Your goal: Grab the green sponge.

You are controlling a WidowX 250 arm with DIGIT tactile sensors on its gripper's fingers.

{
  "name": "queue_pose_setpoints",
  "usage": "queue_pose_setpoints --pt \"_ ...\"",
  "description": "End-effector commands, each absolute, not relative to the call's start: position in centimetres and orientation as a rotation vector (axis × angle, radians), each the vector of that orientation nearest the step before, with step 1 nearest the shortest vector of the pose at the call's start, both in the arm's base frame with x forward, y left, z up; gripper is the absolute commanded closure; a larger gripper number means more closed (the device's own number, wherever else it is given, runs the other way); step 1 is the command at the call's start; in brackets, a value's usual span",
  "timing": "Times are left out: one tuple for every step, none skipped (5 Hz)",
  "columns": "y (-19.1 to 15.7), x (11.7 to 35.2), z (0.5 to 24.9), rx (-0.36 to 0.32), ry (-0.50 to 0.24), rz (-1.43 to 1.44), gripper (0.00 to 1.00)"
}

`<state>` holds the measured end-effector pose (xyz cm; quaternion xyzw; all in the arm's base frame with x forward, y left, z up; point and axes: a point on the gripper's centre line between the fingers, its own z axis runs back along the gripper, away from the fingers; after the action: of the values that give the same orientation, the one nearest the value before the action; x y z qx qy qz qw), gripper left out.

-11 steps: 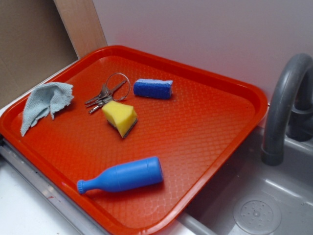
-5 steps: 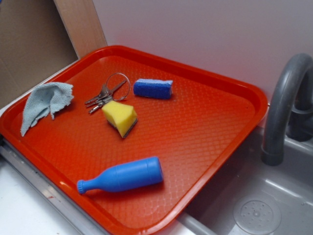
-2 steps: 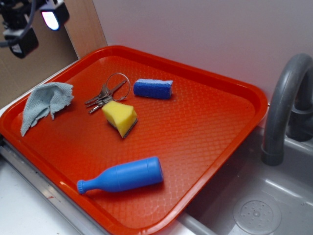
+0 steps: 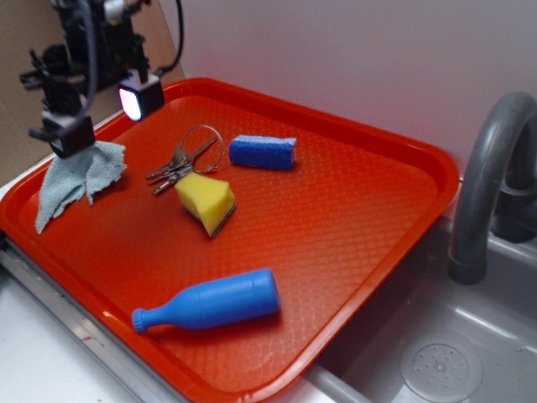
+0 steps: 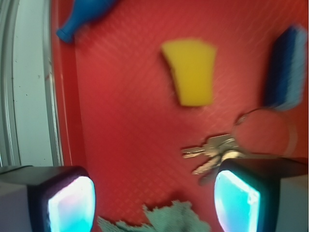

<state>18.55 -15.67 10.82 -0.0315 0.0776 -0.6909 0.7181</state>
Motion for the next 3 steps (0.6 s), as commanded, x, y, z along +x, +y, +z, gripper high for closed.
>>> queue_pose_setpoints --pt "-20.6 18.6 6.0 -0.037 0.265 -1.446 0.00" --pt "-22.2 19.2 5.2 -0.053 0.247 -1.470 0.00" --pt "-23.0 18.5 4.5 -0.023 0.256 -1.521 0.00"
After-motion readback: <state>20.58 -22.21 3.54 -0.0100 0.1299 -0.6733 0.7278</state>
